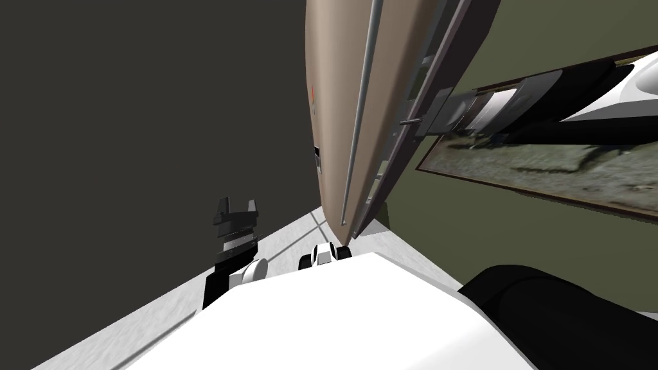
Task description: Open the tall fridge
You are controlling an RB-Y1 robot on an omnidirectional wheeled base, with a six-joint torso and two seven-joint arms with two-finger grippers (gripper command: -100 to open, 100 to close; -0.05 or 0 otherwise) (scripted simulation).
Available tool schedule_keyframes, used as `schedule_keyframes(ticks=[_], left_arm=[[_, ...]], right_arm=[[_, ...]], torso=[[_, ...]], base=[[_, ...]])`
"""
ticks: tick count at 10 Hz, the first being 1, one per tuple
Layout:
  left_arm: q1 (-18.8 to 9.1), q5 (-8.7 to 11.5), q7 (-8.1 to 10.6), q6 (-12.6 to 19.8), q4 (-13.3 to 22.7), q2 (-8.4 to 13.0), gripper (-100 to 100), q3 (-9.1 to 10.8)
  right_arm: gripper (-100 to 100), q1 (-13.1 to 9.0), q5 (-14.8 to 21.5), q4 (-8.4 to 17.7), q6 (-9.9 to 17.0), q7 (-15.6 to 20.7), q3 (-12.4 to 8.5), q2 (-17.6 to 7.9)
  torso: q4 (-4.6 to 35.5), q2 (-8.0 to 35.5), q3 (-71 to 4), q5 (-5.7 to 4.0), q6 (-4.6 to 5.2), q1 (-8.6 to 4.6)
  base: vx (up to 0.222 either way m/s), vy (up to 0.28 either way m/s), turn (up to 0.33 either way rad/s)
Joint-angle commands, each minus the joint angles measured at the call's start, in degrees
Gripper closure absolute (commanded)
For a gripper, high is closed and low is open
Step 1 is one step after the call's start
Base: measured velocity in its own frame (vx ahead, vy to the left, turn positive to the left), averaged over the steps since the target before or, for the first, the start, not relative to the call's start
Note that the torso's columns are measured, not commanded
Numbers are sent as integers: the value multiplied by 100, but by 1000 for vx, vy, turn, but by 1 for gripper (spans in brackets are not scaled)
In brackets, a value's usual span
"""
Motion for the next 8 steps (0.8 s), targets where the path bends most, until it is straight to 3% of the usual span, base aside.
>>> schedule_keyframes(ticks=[1, 5, 8], left_arm=[[0, 0, 0, 0, 0, 0, 0, 0], [0, 0, 0, 0, 0, -2, 0, -2], [-1, 0, 0, 0, 0, -2, 0, -2]], right_arm=[[100, 85, 131, 176, 75, -41, 10, -56], [100, 184, 295, 446, 197, -78, 47, -166], [100, 332, 542, 851, 380, -133, 101, -330]], torso=[[3, 3, 2, 11, -6, 10], [-4, -36, -32, 21, -18, 12], [-1, -22, -22, 12, -14, -6]], base=[[-38, 249, -45], [-19, 288, -56], [-73, 321, -48]])
